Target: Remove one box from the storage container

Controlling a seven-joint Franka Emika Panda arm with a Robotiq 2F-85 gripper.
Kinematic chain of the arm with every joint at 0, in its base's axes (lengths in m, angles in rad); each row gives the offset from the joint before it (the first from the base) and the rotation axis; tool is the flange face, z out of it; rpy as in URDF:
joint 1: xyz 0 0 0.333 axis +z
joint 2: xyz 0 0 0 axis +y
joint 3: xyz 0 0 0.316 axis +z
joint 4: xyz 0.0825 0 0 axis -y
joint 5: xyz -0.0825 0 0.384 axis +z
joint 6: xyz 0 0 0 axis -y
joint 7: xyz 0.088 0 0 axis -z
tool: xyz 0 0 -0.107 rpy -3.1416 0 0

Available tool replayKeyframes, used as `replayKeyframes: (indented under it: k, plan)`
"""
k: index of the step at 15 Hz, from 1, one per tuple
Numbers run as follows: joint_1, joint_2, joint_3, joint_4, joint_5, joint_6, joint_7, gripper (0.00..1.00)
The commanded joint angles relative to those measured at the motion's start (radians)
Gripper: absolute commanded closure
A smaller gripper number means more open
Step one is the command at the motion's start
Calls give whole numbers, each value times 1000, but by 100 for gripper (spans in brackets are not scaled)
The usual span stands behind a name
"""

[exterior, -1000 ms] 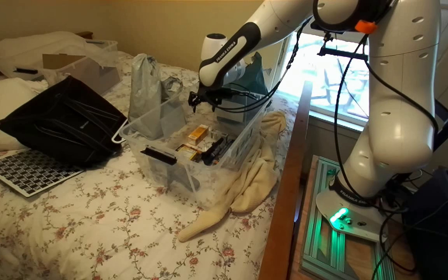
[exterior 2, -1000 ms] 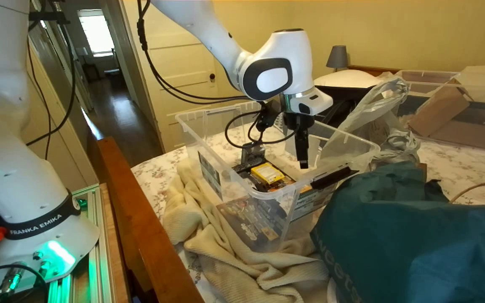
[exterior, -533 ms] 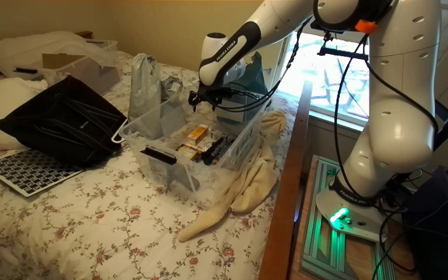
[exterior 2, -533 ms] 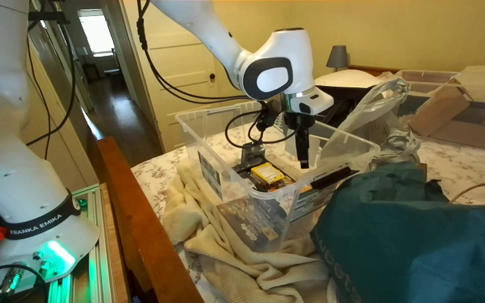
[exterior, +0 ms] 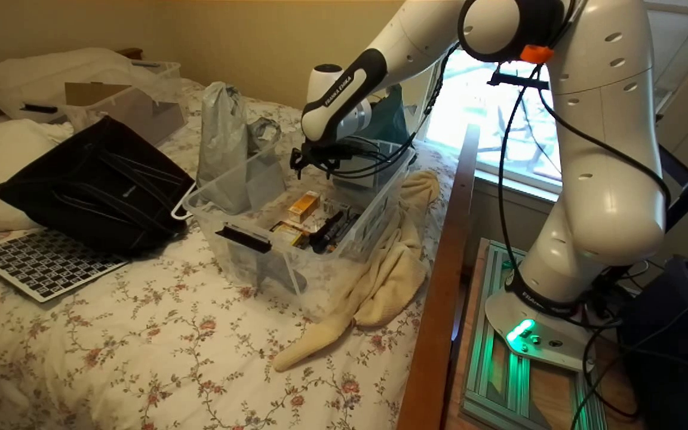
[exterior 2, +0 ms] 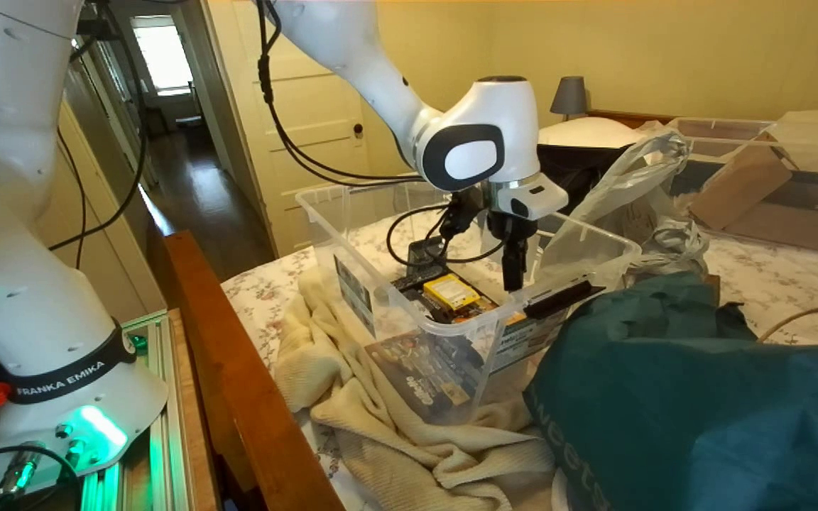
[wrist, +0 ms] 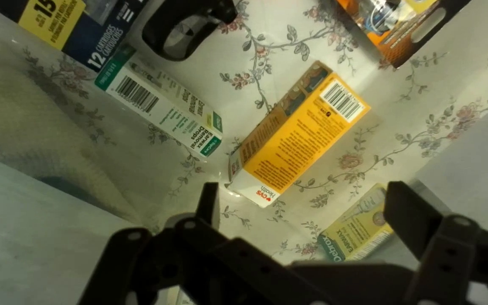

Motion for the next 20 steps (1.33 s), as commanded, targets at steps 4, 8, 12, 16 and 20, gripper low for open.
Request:
replayKeyframes:
  k: [4, 8, 12, 16, 20]
  plan:
    - [17, 116, -13, 109, 59, -5, 60, 0]
    - [14, 173, -12, 155, 63, 12, 92, 0]
    - [8, 220, -7, 200, 71, 4, 98, 0]
    - [7, 261, -8, 237, 78, -3, 101, 0]
    - [7, 292, -10, 259, 77, -7, 98, 0]
